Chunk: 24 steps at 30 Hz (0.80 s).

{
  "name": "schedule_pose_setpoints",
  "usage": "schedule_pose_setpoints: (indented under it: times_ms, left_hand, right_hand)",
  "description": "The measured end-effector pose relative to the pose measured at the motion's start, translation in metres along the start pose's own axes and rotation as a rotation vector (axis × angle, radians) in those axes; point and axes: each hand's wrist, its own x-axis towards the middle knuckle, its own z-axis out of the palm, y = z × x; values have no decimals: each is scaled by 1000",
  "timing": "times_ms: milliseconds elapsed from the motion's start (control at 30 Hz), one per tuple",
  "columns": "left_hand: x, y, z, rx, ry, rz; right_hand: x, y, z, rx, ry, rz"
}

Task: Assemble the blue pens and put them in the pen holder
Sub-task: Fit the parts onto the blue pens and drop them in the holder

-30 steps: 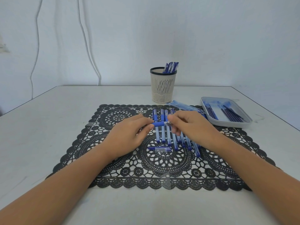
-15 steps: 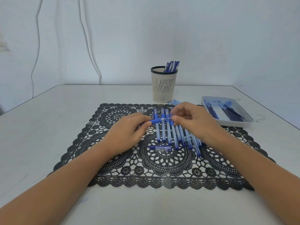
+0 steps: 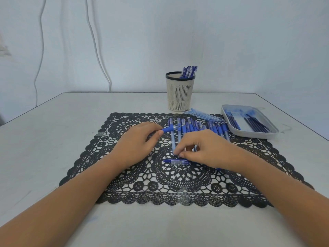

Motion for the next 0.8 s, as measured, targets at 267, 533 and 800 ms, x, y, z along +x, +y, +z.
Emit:
schedule_pose_setpoints:
  times_ms: [267, 533, 800]
  left_hand:
    - [0, 3, -1, -15, -8, 10]
    - [0, 3, 0, 10, -21, 49]
    - [-2, 7, 1, 17, -35, 112]
  right_hand:
    - [-1, 0, 0, 10, 21, -29]
    - [2, 9, -10, 109, 448, 41]
    - [5, 14, -5, -1, 353, 49]
